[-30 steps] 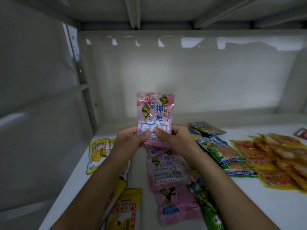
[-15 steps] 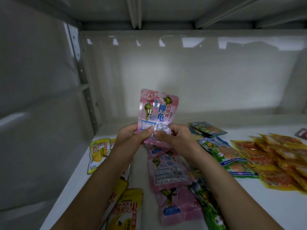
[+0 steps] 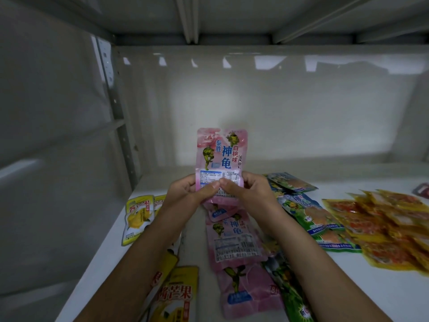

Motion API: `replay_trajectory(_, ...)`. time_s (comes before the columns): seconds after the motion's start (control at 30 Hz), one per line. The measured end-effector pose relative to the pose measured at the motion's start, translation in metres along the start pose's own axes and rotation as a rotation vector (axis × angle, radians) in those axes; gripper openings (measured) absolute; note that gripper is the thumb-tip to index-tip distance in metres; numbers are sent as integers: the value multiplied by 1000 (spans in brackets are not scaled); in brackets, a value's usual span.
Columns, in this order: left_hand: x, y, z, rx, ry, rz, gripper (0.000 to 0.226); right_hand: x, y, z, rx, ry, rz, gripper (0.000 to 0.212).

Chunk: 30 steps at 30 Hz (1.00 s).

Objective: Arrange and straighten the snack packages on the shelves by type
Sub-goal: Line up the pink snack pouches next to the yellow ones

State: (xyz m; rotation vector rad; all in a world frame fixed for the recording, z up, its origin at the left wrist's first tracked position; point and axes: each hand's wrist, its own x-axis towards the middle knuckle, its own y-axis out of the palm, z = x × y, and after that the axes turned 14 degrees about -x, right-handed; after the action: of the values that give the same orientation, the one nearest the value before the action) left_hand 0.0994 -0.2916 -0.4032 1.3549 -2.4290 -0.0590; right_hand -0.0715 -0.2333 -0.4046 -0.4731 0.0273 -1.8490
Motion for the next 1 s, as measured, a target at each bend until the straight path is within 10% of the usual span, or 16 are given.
replay_trajectory(1.0,3,4,17,51,29,-69,21,-3,4,-3,103,-19,4,20)
